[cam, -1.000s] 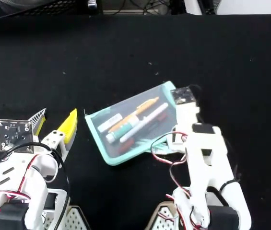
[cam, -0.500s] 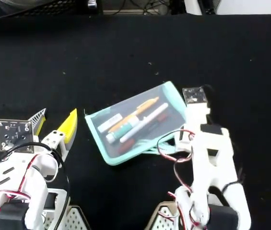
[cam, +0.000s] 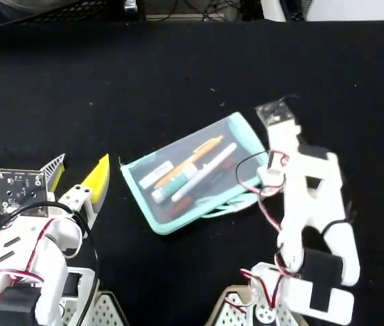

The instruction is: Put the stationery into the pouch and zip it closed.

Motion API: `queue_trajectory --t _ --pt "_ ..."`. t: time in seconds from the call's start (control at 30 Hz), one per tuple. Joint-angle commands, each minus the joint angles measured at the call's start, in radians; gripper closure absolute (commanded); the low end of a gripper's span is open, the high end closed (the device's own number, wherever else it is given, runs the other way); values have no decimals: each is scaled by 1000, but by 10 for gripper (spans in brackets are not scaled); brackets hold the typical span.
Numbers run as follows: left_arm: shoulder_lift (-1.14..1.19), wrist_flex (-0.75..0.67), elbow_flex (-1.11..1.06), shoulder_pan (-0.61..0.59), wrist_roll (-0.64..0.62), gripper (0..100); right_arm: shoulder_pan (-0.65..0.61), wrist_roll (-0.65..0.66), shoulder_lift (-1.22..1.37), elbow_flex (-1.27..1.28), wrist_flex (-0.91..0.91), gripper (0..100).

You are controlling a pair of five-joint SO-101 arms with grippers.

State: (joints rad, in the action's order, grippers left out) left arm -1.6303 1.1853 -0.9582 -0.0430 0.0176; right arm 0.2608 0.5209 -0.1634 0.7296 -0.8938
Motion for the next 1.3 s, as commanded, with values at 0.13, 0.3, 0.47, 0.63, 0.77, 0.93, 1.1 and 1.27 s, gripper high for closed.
queue_trajectory --t 0.13,0.3,0.47,0.63,0.77,0.93,1.1,1.27 --pt "-3 -25 15 -8 -9 740 81 3 13 -99 -8 986" --pt "-3 -25 12 -8 -9 740 92 -100 5 -102 -212 964" --pt "-3 -25 8 -5 -9 740 48 -284 15 -67 -219 830" --pt "-3 -23 7 -8 -9 740 -41 -391 15 13 -91 853" --pt "-3 -25 7 -10 -8 740 -49 -419 15 85 40 861" --pt "-3 -23 7 -10 -3 740 -52 -416 15 114 57 862" --pt "-5 -25 28 -12 -3 740 -48 -313 15 116 57 861" --pt "-5 -25 33 -12 -3 740 -48 -302 15 102 -5 858"
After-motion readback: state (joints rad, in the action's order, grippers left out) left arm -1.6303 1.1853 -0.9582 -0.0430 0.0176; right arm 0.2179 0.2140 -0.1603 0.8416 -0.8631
